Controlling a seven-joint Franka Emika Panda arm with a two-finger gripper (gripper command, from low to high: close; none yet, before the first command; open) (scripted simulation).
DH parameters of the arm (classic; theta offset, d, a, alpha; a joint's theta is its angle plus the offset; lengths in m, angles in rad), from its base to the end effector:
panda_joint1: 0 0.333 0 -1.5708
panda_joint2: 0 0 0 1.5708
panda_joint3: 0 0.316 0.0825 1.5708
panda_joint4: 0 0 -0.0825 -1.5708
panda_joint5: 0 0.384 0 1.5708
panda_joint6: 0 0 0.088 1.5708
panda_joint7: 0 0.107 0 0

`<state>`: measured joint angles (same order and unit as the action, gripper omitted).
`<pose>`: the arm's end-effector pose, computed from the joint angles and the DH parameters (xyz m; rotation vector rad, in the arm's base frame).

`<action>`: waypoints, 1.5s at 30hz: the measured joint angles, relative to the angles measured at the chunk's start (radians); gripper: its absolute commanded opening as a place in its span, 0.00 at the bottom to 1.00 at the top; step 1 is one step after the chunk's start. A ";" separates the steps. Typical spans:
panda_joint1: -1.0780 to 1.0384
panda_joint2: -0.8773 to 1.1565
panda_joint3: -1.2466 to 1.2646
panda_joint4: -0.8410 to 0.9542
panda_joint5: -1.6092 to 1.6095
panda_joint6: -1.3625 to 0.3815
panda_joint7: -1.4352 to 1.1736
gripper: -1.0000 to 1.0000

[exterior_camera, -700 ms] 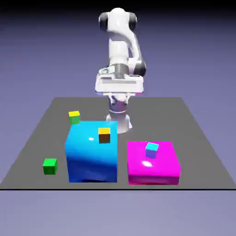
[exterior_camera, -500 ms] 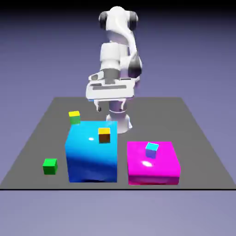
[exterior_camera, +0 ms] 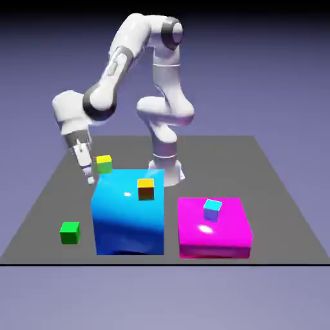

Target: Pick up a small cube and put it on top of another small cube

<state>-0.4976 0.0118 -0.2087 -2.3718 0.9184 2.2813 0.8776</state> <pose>0.3877 -0.3060 0.3169 -1.0842 2.2461 0.1911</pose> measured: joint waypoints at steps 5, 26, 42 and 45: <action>-0.121 0.119 0.004 0.050 0.217 -0.119 0.020 0.50; -0.703 0.508 0.405 -0.043 1.113 -0.268 0.039 0.50; -0.760 0.494 0.513 0.056 0.955 -0.333 -0.067 0.00; -0.765 0.469 0.567 0.149 0.824 -0.418 -0.146 0.00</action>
<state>-1.2631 0.4810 0.3580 -2.2231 1.7423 1.8634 0.7316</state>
